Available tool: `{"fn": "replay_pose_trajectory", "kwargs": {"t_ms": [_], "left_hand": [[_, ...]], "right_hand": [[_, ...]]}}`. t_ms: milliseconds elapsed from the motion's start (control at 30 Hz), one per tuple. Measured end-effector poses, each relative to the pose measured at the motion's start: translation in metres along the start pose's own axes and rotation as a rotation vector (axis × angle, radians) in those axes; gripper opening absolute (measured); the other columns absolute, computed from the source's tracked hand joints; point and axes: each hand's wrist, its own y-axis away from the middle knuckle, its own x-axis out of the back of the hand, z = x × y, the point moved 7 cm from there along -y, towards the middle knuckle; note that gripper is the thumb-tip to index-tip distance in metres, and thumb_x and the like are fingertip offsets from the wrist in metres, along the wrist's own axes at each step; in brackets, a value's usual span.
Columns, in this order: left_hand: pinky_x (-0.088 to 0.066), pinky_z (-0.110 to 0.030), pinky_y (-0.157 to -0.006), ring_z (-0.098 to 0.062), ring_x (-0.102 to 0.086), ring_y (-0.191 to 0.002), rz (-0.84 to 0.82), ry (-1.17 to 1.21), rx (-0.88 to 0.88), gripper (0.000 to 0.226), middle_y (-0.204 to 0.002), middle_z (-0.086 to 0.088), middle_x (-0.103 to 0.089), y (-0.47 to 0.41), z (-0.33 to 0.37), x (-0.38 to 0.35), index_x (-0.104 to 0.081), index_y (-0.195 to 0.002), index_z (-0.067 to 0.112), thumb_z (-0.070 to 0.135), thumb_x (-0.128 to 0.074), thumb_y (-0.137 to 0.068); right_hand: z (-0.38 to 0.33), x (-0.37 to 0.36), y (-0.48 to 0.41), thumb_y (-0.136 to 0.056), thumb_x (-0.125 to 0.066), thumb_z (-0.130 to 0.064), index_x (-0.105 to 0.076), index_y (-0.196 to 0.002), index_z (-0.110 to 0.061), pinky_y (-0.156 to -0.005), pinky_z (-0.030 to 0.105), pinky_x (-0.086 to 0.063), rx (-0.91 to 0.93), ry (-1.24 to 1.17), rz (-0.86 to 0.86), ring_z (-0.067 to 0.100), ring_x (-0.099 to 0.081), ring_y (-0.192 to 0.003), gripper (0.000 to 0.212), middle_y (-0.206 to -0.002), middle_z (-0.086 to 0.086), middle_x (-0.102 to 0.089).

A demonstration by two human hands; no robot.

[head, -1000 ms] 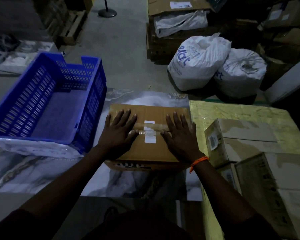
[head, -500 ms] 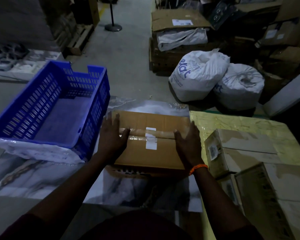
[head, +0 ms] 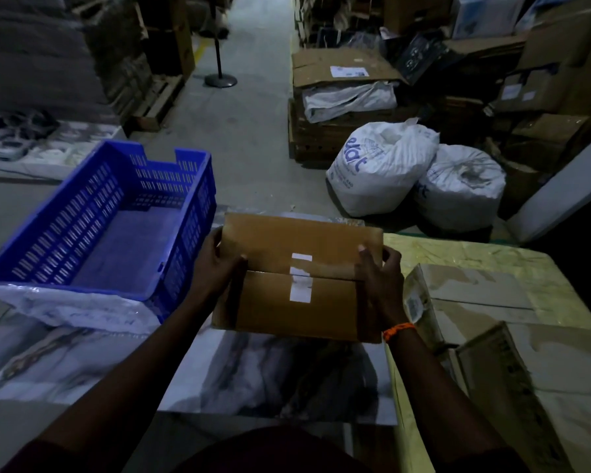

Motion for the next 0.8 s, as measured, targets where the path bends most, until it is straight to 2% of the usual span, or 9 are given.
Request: {"fn": "replay_pose_trajectory", "kwargs": {"t_ms": [133, 233, 367, 400, 500, 600, 700, 733, 800], "left_hand": [[-0.044, -0.046, -0.112, -0.021, -0.042, -0.143, 0.005, 0.103, -0.054, 0.089, -0.158, -0.002, -0.041, 0.007, -0.008, 0.01, -0.034, -0.155, 0.027, -0.007, -0.073, -0.083], [-0.047, -0.022, -0.103, -0.017, -0.046, -0.138, 0.003, 0.076, -0.119, 0.087, -0.158, -0.004, -0.039, 0.014, -0.017, 0.012, -0.031, -0.157, 0.033, 0.011, -0.079, -0.088], [-0.041, -0.011, -0.097, -0.009, -0.052, -0.125, 0.056, -0.024, -0.13, 0.075, -0.137, -0.006, -0.049, 0.034, -0.036, 0.015, -0.045, -0.153, 0.028, 0.056, -0.069, -0.089], [-0.04, -0.008, -0.096, -0.01, -0.053, -0.121, 0.069, -0.045, -0.137, 0.071, -0.131, -0.008, -0.05, 0.041, -0.039, 0.015, -0.048, -0.152, 0.027, 0.057, -0.068, -0.09], [-0.041, -0.001, -0.088, -0.016, -0.053, -0.121, 0.111, -0.055, -0.132, 0.057, -0.128, -0.008, -0.05, 0.06, -0.044, 0.015, -0.052, -0.148, 0.023, 0.036, -0.069, -0.096], [-0.043, -0.001, -0.087, -0.013, -0.052, -0.123, 0.125, -0.023, -0.099, 0.054, -0.137, -0.007, -0.048, 0.071, -0.046, 0.014, -0.054, -0.147, 0.023, 0.03, -0.07, -0.096], [-0.043, -0.002, -0.088, 0.007, -0.049, -0.119, 0.163, -0.012, -0.09, 0.051, -0.138, -0.004, -0.047, 0.083, -0.046, 0.014, -0.055, -0.146, 0.023, 0.03, -0.069, -0.097], [-0.045, -0.004, -0.091, 0.01, -0.048, -0.118, 0.175, -0.016, -0.094, 0.05, -0.137, -0.004, -0.047, 0.087, -0.047, 0.015, -0.055, -0.145, 0.024, 0.03, -0.069, -0.097], [-0.052, -0.02, -0.098, 0.003, -0.05, -0.12, 0.177, -0.033, -0.103, 0.05, -0.135, -0.001, -0.045, 0.092, -0.052, 0.015, -0.054, -0.145, 0.025, 0.035, -0.069, -0.097]], "right_hand": [[-0.004, 0.006, 0.009, -0.096, -0.069, -0.044, -0.049, -0.123, -0.016, -0.082, 0.028, -0.042, 0.013, -0.153, 0.053, 0.019, -0.057, -0.108, 0.043, -0.122, 0.001, -0.059], [0.001, 0.002, 0.016, -0.096, -0.067, -0.047, -0.049, -0.125, -0.019, -0.079, 0.022, -0.046, 0.017, -0.18, 0.042, 0.018, -0.058, -0.109, 0.044, -0.123, 0.003, -0.059], [0.033, -0.004, 0.031, -0.093, -0.067, -0.056, -0.048, -0.126, -0.025, -0.096, 0.046, -0.055, -0.007, -0.144, 0.024, 0.024, -0.059, -0.116, 0.049, -0.13, 0.007, -0.055], [0.039, -0.004, 0.036, -0.092, -0.069, -0.056, -0.048, -0.128, -0.024, -0.097, 0.048, -0.055, -0.012, -0.131, 0.019, 0.024, -0.059, -0.116, 0.052, -0.131, 0.007, -0.054], [0.05, -0.003, 0.051, -0.086, -0.072, -0.059, -0.048, -0.13, -0.026, -0.096, 0.05, -0.056, -0.011, -0.113, 0.016, 0.024, -0.059, -0.119, 0.06, -0.132, 0.004, -0.053], [0.055, 0.001, 0.061, -0.09, -0.074, -0.049, -0.049, -0.131, -0.022, -0.099, 0.048, -0.055, 0.001, -0.11, 0.034, 0.021, -0.057, -0.121, 0.056, -0.134, 0.004, -0.054], [0.06, 0.008, 0.067, -0.092, -0.075, -0.041, -0.05, -0.134, -0.019, -0.099, 0.041, -0.055, -0.004, -0.121, 0.047, 0.019, -0.056, -0.123, 0.054, -0.135, 0.003, -0.054], [0.062, 0.01, 0.069, -0.092, -0.075, -0.041, -0.05, -0.134, -0.018, -0.097, 0.039, -0.055, -0.005, -0.122, 0.049, 0.02, -0.056, -0.123, 0.054, -0.135, 0.003, -0.055], [0.065, 0.014, 0.073, -0.093, -0.075, -0.039, -0.051, -0.133, -0.016, -0.093, 0.034, -0.054, -0.003, -0.104, 0.049, 0.021, -0.056, -0.123, 0.052, -0.134, 0.004, -0.055]]}}
